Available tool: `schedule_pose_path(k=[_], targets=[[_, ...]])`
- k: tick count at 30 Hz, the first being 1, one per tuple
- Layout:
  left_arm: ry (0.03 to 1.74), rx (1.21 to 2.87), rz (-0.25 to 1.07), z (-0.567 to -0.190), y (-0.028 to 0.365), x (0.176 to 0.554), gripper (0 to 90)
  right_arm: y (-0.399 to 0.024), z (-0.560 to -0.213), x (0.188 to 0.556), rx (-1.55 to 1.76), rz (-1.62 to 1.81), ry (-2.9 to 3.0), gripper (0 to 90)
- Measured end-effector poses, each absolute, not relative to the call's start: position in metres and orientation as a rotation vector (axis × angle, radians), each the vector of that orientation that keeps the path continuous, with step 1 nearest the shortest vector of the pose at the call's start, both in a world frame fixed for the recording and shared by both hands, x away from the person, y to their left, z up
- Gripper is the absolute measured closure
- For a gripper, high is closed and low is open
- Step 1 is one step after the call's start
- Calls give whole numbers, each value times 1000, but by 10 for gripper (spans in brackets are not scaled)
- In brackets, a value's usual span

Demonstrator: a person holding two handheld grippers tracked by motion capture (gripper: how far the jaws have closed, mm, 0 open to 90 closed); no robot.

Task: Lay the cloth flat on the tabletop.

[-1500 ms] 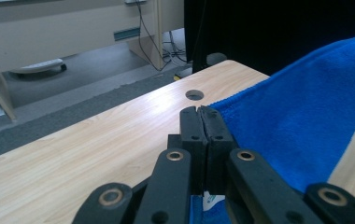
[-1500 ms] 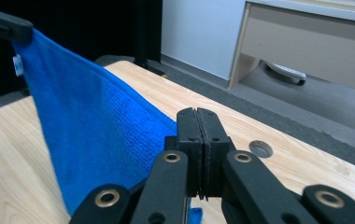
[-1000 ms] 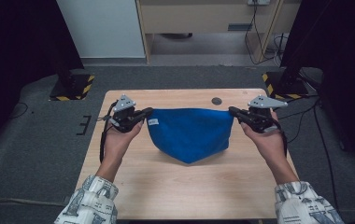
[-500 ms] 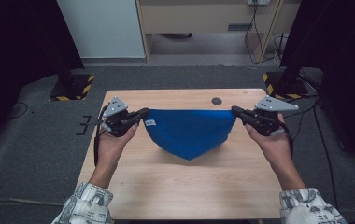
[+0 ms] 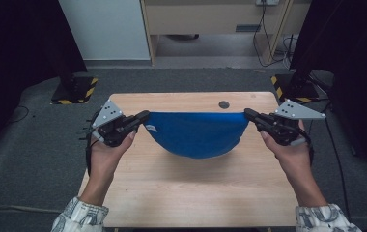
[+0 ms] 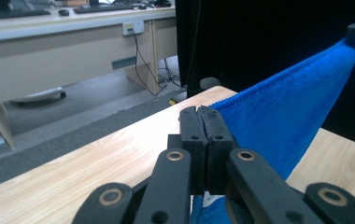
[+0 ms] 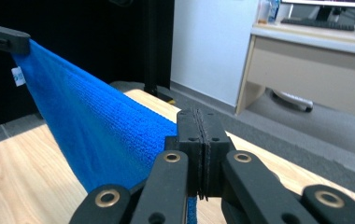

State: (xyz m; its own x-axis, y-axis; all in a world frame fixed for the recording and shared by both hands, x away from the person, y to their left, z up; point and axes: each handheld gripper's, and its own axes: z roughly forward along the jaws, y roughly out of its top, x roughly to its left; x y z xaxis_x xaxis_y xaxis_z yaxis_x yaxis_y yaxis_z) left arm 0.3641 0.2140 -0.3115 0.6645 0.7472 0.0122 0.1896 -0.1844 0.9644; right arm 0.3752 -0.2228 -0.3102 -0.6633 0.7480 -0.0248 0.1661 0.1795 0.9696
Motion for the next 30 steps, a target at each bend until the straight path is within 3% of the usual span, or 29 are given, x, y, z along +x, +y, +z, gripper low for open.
schedule_pose_path(k=[7,12,30], targets=[[696,1735,633,-296,213,327,886,-228,-293,340,783,1516,1937,893],[700,1764,622,-297,210,330,885,-227,-289,330,775,1485,1944,893],[901,1834,503,-376,199,428,885,-212,-365,417,988,1289,2036,893]])
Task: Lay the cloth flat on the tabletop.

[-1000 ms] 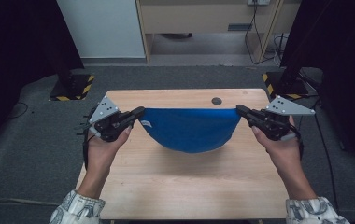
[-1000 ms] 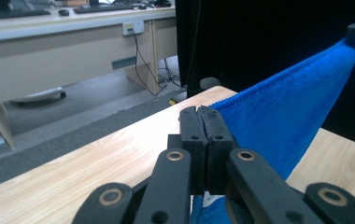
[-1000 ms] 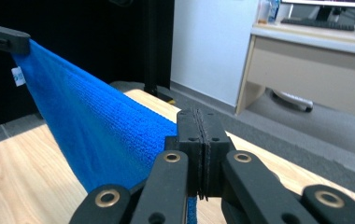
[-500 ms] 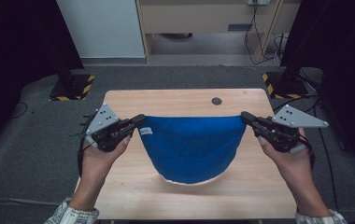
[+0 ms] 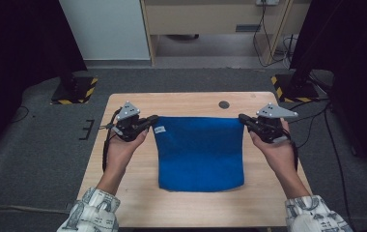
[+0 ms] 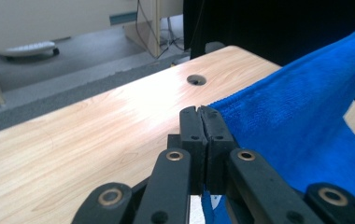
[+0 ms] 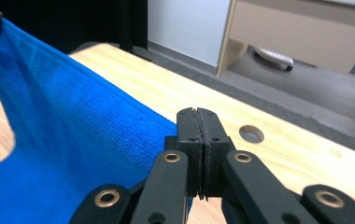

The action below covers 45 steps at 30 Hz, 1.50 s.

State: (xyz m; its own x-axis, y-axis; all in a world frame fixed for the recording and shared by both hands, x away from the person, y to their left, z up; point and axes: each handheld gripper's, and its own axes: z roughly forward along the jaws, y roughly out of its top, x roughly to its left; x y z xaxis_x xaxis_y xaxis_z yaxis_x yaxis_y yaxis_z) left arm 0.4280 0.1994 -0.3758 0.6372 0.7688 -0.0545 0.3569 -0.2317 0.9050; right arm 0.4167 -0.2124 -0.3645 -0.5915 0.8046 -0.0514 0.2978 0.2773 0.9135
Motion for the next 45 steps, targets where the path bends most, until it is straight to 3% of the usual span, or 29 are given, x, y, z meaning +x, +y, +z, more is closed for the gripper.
schedule_pose_path(k=[45], targets=[[1003,1888,497,-426,174,497,885,-227,-427,499,1192,1287,2023,892]])
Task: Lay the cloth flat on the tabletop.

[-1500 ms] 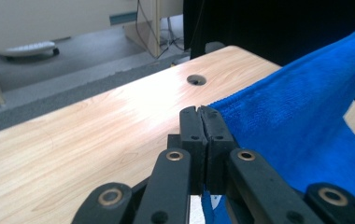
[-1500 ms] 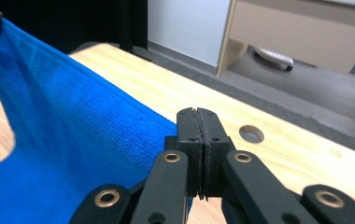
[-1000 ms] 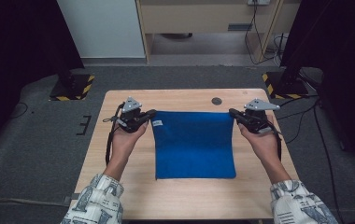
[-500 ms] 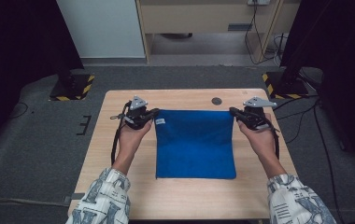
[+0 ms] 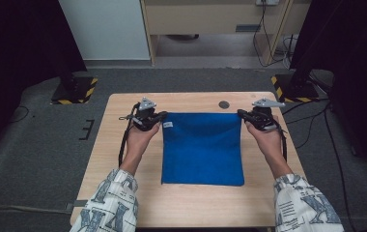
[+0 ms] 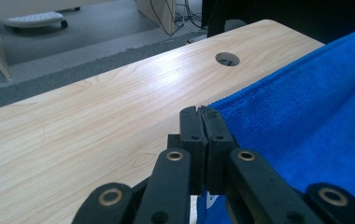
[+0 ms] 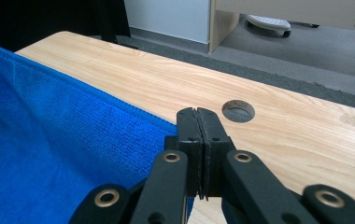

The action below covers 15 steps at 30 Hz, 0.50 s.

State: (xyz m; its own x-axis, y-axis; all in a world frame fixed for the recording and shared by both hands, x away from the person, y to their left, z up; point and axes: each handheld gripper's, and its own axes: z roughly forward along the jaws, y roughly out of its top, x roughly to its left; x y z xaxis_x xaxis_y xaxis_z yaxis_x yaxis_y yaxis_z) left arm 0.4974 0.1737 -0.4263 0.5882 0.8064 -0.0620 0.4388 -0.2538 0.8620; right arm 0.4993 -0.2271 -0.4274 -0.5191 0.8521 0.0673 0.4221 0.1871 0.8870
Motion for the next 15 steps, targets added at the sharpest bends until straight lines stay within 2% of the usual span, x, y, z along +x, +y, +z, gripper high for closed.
schedule_pose_path(k=[15], targets=[[1053,1930,482,-446,167,524,886,-225,-445,526,1234,1214,2057,892]])
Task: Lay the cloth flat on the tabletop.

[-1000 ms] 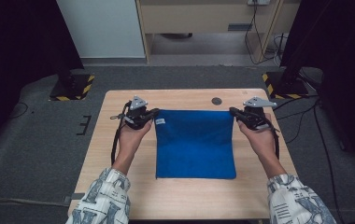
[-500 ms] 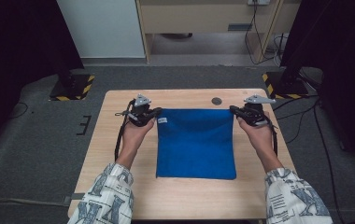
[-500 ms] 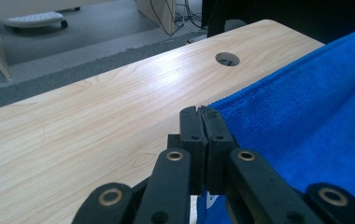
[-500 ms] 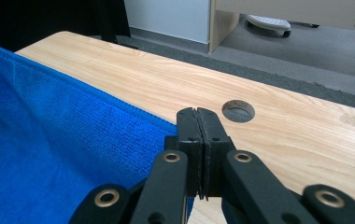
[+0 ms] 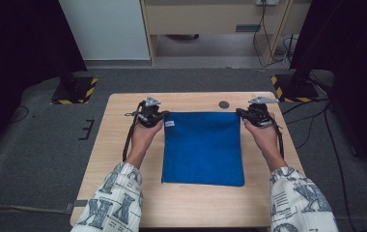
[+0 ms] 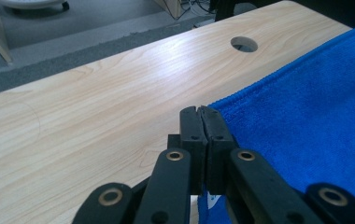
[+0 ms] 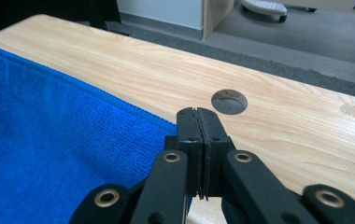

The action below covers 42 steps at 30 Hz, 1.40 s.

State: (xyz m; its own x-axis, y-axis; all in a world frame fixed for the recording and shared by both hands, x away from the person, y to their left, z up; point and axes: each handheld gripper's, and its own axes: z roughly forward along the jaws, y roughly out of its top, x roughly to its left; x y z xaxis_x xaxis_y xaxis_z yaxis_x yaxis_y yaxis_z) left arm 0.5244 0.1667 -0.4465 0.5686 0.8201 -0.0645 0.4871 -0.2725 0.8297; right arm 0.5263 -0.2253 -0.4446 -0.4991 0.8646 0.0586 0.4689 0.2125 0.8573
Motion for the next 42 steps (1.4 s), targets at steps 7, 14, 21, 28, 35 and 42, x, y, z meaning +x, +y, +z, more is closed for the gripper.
schedule_pose_path(k=[7,14,21,28,35,42], targets=[[1088,1946,472,-459,166,533,886,-224,-456,537,1267,1197,2067,892],[1118,1957,457,-474,167,542,885,-224,-470,547,1286,1212,2069,892],[1129,1940,469,-477,167,545,885,-223,-477,551,1303,1215,2063,892],[1151,1909,491,-480,165,551,838,-223,-484,558,1361,1201,2025,791],[1178,1895,588,-471,174,551,524,-227,-474,558,1413,1157,1897,376],[1164,1943,549,-462,175,537,435,-225,-463,546,1379,1174,1921,284]])
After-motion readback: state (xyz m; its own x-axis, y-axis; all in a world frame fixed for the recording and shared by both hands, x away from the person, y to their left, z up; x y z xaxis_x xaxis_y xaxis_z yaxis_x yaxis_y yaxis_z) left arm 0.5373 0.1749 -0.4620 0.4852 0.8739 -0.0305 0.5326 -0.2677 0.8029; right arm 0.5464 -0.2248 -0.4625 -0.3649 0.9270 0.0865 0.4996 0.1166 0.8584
